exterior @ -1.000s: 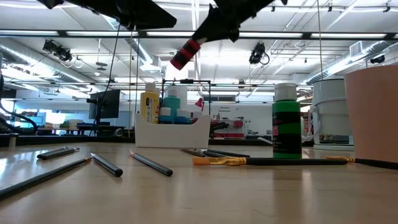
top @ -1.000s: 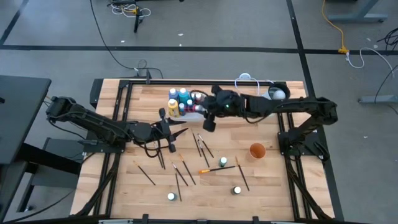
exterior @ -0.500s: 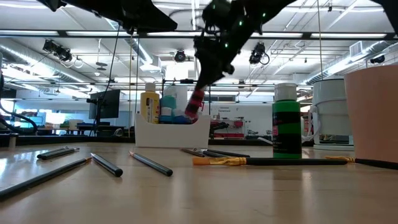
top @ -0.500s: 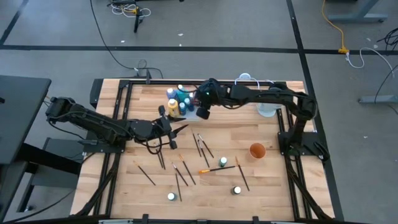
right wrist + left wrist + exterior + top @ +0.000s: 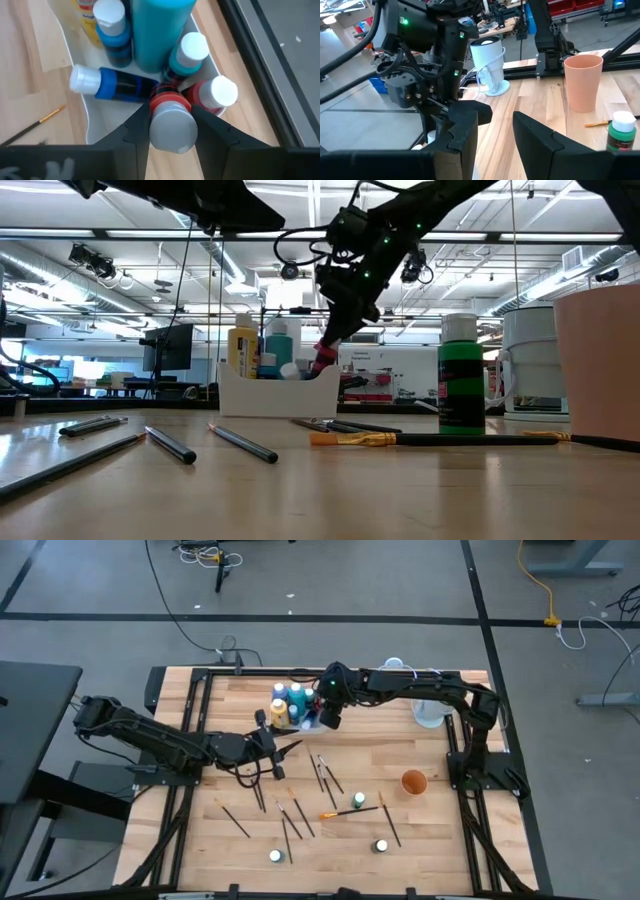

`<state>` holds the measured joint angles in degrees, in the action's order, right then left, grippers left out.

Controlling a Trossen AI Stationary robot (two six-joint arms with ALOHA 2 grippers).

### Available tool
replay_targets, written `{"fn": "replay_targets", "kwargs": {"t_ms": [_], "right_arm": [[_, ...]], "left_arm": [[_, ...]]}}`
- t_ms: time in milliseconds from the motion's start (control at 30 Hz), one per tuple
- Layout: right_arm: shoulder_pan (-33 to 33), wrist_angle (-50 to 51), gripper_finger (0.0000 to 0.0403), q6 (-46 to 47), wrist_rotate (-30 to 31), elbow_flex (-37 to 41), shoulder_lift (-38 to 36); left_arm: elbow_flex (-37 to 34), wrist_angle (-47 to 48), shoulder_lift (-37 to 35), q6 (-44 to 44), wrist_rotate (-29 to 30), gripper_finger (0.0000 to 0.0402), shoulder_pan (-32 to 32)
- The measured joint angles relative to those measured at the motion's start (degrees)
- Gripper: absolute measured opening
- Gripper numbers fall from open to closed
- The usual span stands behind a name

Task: Pick & Place Paint Supplies
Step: Put the red paint bottle into the white bin

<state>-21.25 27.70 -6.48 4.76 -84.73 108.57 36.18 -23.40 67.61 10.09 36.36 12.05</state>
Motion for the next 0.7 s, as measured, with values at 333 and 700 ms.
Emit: {"fn": "replay_targets", "kwargs": {"t_ms": [333,700], "right_arm": [[-0.7,-0.5,0.0125,-10.1,-1.4,0.0,0.0],[-0.7,2.2,0.0125,-18.9,0.0,0.0,0.0]], "left_arm": [[0.0,-0.1,0.0,0.8,0.0,0.0132,0.0],[0.0,-0.1,0.0,0.9,0.0,0.0132,0.0]]}}
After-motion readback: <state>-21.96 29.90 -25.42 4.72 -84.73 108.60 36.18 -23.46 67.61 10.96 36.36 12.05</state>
